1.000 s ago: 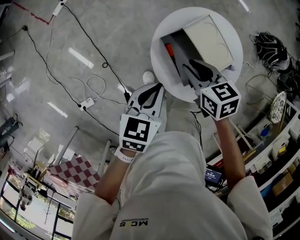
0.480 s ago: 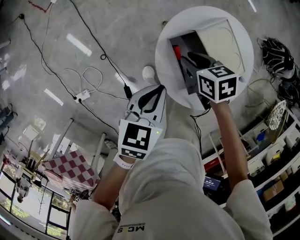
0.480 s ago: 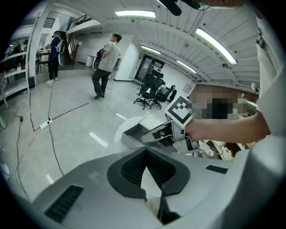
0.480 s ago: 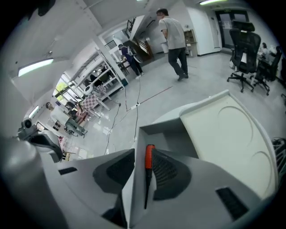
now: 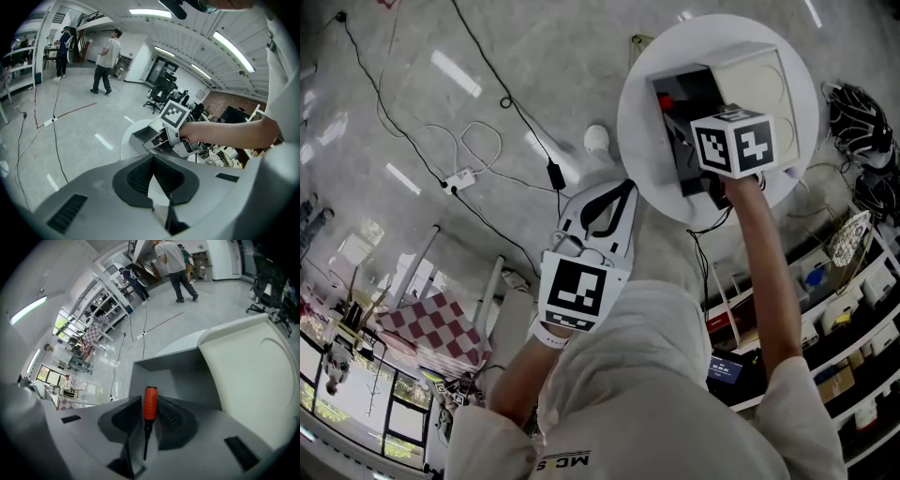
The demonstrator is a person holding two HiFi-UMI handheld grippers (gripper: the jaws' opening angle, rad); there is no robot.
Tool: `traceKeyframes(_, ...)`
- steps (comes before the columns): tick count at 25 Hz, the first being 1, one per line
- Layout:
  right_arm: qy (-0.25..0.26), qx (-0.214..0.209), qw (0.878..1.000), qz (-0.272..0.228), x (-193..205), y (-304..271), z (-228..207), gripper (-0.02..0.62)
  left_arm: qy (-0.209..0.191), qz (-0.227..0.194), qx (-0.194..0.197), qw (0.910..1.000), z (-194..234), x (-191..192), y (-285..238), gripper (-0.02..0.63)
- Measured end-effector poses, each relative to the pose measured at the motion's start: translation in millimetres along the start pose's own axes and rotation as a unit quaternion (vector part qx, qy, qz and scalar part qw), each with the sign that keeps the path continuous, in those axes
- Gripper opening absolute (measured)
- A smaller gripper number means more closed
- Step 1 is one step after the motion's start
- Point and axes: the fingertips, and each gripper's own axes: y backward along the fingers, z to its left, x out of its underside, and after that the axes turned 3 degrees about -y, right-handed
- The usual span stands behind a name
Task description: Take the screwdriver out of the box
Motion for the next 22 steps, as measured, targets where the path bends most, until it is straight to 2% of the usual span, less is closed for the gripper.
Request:
traceKeyframes(9, -0.001, -0.027, 0.999, 0.042, 1, -12, -4, 0.153, 0.012, 0.003, -0.006, 0.9999, 7, 4, -2, 0.009)
traceKeyframes(13, 0.006, -0.035, 0.998, 0.049, 1, -14, -5, 0.153, 0.011, 0.005, -0.005, 0.9999, 5, 5, -5, 0.009)
traceKeyframes(18, -0.011, -0.049, 0.997, 0.052, 1, -15, -3, 0.149, 0.01, 0.004, -0.001, 0.9999, 2, 3, -6, 0.009)
traceKeyframes(22, 0.008, -0.048, 0.997, 0.059, 1, -18, -2, 0.141, 0.01, 0.001, 0.0, 1.0, 2, 2, -5, 0.009)
